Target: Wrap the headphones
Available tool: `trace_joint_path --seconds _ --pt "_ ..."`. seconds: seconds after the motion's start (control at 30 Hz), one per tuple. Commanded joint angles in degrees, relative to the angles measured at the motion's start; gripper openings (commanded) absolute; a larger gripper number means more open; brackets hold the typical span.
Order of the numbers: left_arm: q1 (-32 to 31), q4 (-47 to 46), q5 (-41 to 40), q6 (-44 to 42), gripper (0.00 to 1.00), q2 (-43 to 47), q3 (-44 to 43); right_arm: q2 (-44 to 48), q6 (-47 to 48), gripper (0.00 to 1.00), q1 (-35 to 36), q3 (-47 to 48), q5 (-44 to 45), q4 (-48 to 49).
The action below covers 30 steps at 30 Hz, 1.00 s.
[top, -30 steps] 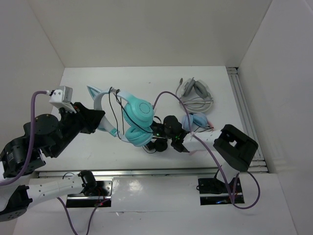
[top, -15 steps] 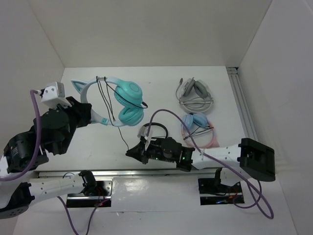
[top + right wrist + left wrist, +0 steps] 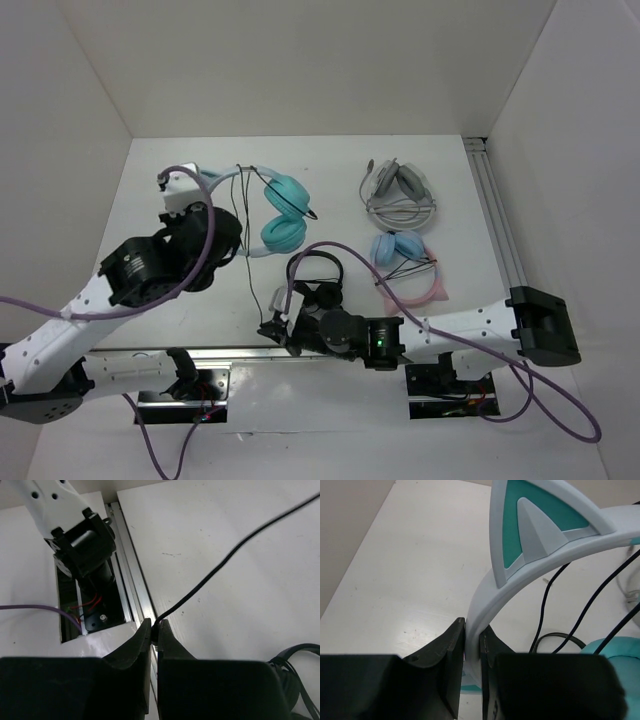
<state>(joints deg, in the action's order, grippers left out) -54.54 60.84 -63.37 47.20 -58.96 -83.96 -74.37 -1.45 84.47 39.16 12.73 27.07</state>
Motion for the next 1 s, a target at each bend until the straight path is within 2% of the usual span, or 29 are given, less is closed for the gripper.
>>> trace_joint_path --seconds 0.0,0.2,0.33,0.47,0.63,0.87,0.97 --pt "2.16 -0.21 -4.38 4.56 0.0 -2.9 0.72 2.99 3.12 0.01 3.24 5.92 7.55 -6.74" --pt "2.69 4.11 -2.29 6.68 0.0 -6.34 5.56 4.06 8.21 0.01 3.78 13.13 13.36 -16.6" --pt "1.55 4.11 0.35 3.35 0.0 -5.03 10.04 6.16 11.64 0.01 4.3 16.03 17.85 -24.5" --pt "0.5 0.17 6.93 -6.66 0.0 -1.61 14.43 8.53 15.6 0.01 4.3 17.18 21.45 -28.91" --pt "-0.12 -4.68 19.59 -19.66 0.0 2.36 16.02 9.07 19.55 0.01 4.91 20.33 26.03 -33.83" --pt "-5.57 -2.31 30.06 -24.88 0.0 1.13 16.02 7.93 23.34 0.01 9.66 22.18 32.44 -37.26" --pt "-5.57 -1.69 34.27 -26.89 0.0 -0.81 14.71 7.13 25.09 0.01 11.5 23.42 35.95 -39.01"
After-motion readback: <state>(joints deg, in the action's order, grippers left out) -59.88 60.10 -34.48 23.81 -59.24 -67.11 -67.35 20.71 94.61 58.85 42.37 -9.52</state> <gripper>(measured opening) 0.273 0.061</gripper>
